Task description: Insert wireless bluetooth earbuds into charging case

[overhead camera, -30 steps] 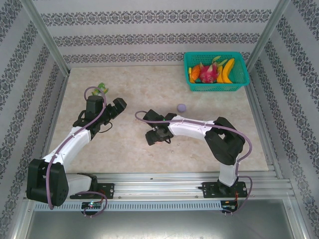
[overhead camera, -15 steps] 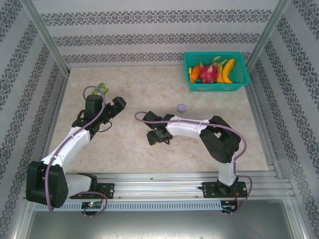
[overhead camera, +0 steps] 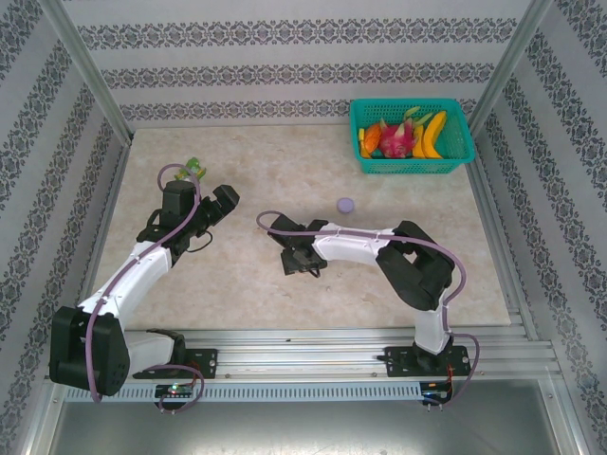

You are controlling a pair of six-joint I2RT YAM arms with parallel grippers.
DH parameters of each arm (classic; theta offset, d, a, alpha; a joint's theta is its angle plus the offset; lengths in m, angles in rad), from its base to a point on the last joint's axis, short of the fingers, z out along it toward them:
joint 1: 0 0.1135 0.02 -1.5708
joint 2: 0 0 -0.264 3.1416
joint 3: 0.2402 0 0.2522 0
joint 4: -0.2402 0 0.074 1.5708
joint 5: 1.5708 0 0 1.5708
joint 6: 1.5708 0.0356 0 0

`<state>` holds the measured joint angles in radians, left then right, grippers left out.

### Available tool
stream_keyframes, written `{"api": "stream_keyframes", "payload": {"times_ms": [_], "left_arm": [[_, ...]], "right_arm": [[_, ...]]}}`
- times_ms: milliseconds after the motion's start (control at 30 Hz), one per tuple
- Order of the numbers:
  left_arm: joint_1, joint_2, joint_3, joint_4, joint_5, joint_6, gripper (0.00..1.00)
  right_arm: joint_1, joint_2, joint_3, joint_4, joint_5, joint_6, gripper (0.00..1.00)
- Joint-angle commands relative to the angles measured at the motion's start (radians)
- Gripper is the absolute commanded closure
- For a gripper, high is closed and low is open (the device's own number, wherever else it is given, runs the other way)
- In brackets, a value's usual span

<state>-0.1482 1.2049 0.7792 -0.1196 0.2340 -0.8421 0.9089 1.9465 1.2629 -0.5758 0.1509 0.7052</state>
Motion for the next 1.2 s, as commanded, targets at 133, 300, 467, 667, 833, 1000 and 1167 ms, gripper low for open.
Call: {"api": "stream_keyframes", "payload": {"times_ms": [133,300,467,667,833,1000,1167], "left_arm": [[0.009,-0.019,0.01,0.003,-0.007,-0.006,0.0],[0.009,-0.023,0.003,0.015,-0.004,-0.008,0.0],[0.009,-0.023,-0.004,0.025,-0.002,-0.008,0.0],[0.009,-0.021,-0.003,0.026,0.0,-0.006,0.0],[0.009,-0.022,-0.013,0.037,0.004,-0.009,0.0],[0.009,-0.023,-0.019,0.04,0.008,-0.008,0.0],[0.008,-0.024,-0.029,0.047,0.02,0.0,0.0]], "right_arm": [[0.037,0.052,0.026,-0.109,0.063,0.141,0.33],[0.039,0.057,0.018,-0.121,0.074,0.2,0.33],[0.04,0.061,0.02,-0.122,0.076,0.235,0.34],[0.039,0.075,0.029,-0.121,0.082,0.24,0.35],[0.038,0.091,0.041,-0.121,0.095,0.236,0.37],[0.036,0.093,0.042,-0.116,0.098,0.226,0.43],[0.027,0.035,-0.004,-0.087,0.111,0.225,0.52]]}}
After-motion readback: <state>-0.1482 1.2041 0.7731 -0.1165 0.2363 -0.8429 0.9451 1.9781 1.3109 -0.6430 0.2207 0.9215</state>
